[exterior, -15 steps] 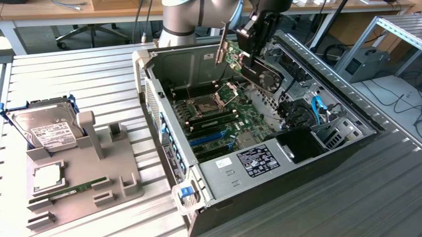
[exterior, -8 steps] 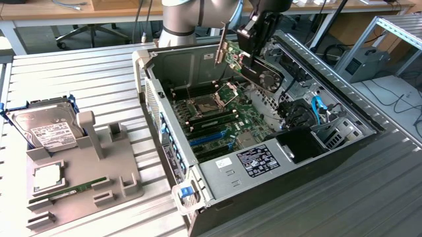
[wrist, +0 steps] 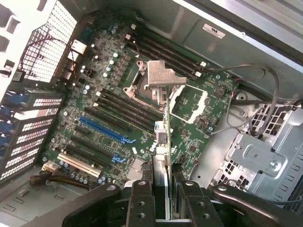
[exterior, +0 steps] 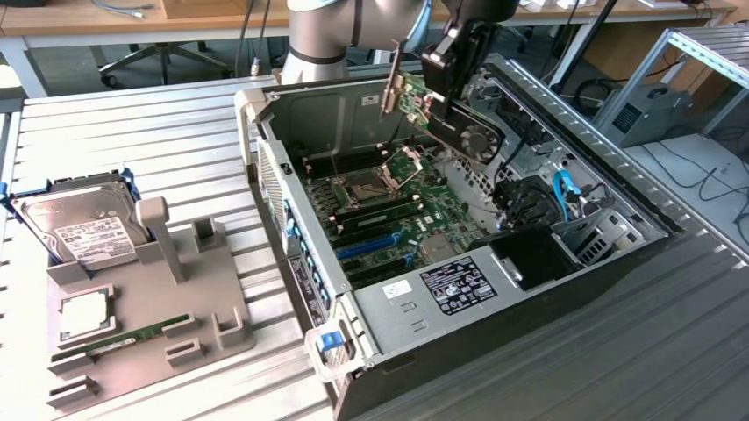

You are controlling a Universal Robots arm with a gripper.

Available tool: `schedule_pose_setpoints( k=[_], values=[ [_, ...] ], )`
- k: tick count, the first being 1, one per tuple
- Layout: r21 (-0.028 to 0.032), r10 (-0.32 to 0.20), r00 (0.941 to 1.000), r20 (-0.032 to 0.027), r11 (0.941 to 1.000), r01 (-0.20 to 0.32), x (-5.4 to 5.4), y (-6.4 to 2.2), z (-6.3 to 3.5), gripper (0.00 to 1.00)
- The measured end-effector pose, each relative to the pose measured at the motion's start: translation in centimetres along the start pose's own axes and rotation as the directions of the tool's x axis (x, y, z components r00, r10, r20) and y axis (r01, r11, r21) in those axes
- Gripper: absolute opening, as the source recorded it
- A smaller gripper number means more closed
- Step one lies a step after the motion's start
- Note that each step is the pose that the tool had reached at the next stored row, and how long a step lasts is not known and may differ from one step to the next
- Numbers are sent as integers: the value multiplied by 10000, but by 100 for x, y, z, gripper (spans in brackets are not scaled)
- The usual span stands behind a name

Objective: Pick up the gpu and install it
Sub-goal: 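Insert the gpu into the slot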

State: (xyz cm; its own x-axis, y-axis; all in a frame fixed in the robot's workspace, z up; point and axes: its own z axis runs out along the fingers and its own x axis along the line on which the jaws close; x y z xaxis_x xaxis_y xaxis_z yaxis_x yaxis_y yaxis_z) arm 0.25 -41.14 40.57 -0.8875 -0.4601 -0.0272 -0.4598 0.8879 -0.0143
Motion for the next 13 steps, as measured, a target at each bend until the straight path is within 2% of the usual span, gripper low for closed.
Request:
schedule_pose_setpoints(
  k=[13],
  values=[
    [-12, -443, 9990, 6, 9990, 443, 0, 0, 0, 27]
  ],
)
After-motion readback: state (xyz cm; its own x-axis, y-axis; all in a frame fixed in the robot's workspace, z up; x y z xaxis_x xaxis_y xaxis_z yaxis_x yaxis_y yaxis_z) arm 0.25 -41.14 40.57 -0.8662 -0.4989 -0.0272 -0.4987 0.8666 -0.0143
